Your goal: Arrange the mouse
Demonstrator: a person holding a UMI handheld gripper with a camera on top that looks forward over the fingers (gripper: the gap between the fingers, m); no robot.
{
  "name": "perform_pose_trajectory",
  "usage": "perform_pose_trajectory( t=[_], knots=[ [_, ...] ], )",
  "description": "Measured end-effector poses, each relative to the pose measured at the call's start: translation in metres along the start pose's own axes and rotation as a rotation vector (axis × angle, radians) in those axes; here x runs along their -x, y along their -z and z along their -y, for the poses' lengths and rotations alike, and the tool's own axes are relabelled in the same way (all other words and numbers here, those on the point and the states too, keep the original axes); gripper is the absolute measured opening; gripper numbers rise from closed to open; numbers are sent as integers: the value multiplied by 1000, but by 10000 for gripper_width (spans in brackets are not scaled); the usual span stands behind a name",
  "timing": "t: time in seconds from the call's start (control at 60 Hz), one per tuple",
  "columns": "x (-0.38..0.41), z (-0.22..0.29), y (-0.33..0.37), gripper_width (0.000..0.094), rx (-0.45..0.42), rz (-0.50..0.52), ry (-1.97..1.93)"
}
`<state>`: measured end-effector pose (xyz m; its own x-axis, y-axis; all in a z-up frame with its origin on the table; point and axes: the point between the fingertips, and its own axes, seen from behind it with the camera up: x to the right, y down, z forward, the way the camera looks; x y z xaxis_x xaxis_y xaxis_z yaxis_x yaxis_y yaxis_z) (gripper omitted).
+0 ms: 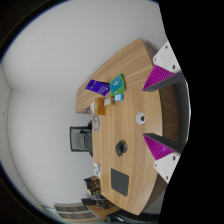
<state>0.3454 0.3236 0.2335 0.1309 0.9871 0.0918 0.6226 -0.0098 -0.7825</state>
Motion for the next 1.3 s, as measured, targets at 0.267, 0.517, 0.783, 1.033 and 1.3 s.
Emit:
perform_pose_trajectory(
  t=[0.267,0.517,0.783,1.033,1.3],
  knots=[
    [30,2,-23,860,2,47,12],
    [89,9,-45,862,0,107,54],
    [168,20,-94,863,-4,172,85],
    [217,23,-169,857,2,183,103],
    [236,14,-265,860,27,135,122]
  ],
)
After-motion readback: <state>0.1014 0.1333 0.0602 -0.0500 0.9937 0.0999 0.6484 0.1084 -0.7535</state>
